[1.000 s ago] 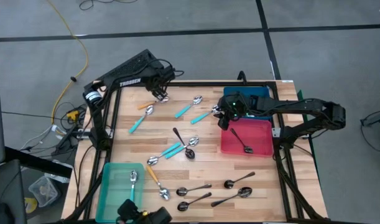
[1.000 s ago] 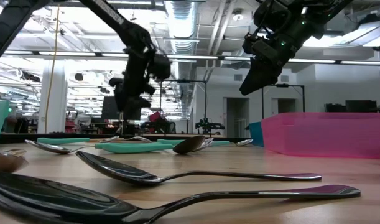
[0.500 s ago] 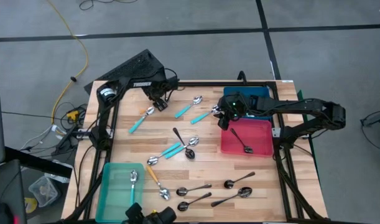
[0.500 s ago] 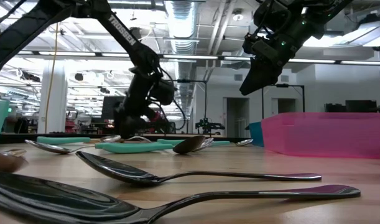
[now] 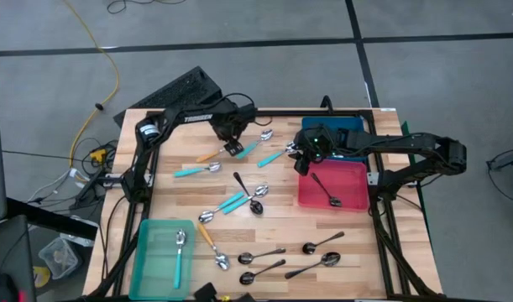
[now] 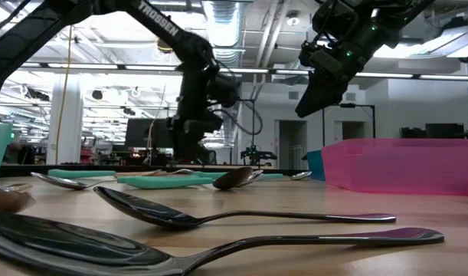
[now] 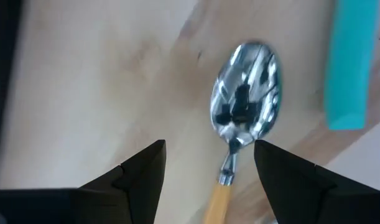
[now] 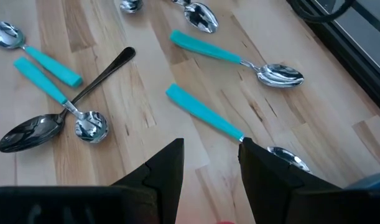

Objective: Sort silverware by color (type)
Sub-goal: Put the yellow spoon into the blue bin

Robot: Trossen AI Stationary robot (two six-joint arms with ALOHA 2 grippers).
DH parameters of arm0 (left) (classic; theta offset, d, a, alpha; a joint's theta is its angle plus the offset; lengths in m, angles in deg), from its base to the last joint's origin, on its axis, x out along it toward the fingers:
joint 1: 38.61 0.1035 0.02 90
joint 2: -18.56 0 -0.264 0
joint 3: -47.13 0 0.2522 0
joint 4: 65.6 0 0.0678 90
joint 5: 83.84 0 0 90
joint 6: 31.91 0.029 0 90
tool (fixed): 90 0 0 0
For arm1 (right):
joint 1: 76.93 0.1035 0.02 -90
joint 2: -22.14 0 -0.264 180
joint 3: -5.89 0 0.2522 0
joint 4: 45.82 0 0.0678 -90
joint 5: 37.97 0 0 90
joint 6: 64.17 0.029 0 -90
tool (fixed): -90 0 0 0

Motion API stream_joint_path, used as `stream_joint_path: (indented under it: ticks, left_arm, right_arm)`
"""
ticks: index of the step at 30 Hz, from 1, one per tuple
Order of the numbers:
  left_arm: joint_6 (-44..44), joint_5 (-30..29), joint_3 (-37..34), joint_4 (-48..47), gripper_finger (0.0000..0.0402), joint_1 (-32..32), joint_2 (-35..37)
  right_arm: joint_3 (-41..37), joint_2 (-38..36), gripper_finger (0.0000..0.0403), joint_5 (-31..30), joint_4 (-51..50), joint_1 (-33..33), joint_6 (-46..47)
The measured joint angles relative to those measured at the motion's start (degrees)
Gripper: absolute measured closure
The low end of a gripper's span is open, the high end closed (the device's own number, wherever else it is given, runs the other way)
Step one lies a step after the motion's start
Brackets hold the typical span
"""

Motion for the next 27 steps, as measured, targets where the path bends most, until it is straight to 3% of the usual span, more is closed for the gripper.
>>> stream_joint_path:
  ticks: [6,11,22,27]
  left_arm:
    - [1.3,4.91,-0.16,4.56,0.0171,-1.31,2.74]
    - [2.32,4.99,-4.33,11.06,0.0171,-2.05,5.6]
    - [0.26,2.53,-23.21,21.4,0.0171,-1.07,11.41]
    - [-0.09,3.08,-27.28,24.65,0.0171,-0.87,13.3]
  right_arm:
    - [0.0,0.0,0.0228,-0.01,-0.32,0.22,0.17]
    - [0.0,0.0,0.0228,0.01,-0.51,1.49,-0.07]
    - [0.0,0.0,0.0228,-0.06,-2.52,1.92,-0.02]
    - [0.0,0.0,0.0228,-0.06,-2.28,1.92,0.02]
